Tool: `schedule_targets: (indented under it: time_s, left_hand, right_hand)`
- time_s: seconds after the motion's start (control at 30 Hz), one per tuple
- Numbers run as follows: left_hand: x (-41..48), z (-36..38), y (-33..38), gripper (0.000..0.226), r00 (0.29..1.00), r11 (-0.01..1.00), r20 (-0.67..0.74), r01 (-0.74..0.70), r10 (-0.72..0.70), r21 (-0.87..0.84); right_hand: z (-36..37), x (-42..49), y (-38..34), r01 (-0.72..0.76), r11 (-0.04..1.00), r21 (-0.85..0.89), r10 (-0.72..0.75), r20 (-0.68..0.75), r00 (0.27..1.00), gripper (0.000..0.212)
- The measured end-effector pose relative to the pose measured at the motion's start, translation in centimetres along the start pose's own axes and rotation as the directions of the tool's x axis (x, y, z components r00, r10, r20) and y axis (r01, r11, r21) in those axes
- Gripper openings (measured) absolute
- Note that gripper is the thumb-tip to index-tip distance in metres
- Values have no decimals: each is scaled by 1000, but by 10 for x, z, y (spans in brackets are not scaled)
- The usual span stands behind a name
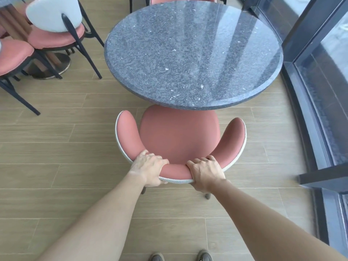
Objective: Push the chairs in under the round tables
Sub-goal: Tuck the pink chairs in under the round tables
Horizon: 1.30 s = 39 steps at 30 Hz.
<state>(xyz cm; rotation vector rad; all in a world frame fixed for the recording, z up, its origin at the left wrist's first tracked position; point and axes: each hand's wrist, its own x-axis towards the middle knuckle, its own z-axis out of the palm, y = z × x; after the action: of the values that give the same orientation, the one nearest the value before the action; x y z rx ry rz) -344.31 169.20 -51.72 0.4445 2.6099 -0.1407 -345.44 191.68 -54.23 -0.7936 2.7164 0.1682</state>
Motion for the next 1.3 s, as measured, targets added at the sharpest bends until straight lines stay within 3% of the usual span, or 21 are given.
schedule_targets:
  time_s: [0.2,0.57,0.77,1.3]
  left_hand:
    - [-29,5,27,65,999,999,40,-11,9,50]
    - [-67,40,46,85,996,999,74,-47,47,-10]
    - [-70,42,56,80,996,999,89,-19,22,-31]
    - [-71,43,143,75,989,984,92,-102,116,-145]
  right_hand:
    - [0,-37,-12,6,1000,-6,-6,36,999,37]
    - [14,-77,-23,117,993,20,-118,71,991,53]
    - [23,-88,-21,133,991,-18,-133,18,991,39]
    - [37,-160,37,104,992,-71,-96,100,990,28]
